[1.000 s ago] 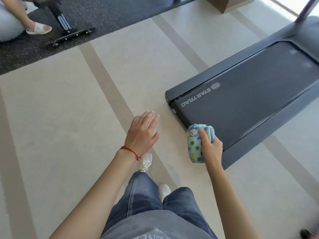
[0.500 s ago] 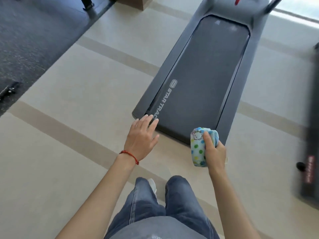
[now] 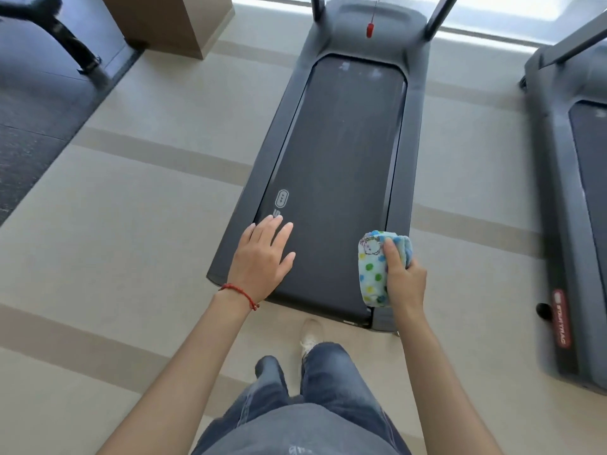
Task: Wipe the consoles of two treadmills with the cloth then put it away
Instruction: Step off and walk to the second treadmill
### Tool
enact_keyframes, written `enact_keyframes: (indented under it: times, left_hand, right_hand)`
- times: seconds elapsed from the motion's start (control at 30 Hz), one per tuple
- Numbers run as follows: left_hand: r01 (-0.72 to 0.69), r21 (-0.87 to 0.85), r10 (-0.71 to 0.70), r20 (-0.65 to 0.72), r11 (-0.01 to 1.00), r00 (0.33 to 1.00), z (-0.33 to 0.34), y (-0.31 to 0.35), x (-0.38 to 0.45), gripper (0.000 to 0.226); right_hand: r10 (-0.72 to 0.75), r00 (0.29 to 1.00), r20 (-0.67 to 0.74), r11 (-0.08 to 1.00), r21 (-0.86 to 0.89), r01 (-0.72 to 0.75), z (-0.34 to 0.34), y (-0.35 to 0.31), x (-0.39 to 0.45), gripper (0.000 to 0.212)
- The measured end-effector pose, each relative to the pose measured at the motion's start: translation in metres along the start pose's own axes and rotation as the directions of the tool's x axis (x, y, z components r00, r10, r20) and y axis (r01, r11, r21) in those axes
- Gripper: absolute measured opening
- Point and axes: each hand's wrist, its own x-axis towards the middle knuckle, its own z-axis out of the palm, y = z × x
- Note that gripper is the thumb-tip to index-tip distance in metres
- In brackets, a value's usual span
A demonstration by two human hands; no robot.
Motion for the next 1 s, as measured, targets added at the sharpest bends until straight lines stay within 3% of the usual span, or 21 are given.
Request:
enact_keyframes:
  times: [0.7,1.0]
  left_hand:
    - [-0.102,-0.034,0.1,-0.058,0.994,0.993,0.019,-0.026,0.248,0.049]
    - [-0.163,-0.024,0.162,-0.018,0.986,0.987,0.0,-0.073,0.387,0.047]
  right_hand:
    - [-0.043,0.996,-0.084,0.995,0.089,0.05,0.042,-0.127,0.174,0.025]
    - [-0.007,0.994,-0.111,0.995,0.102,0.019,0.096,-0.241,0.261,0.018]
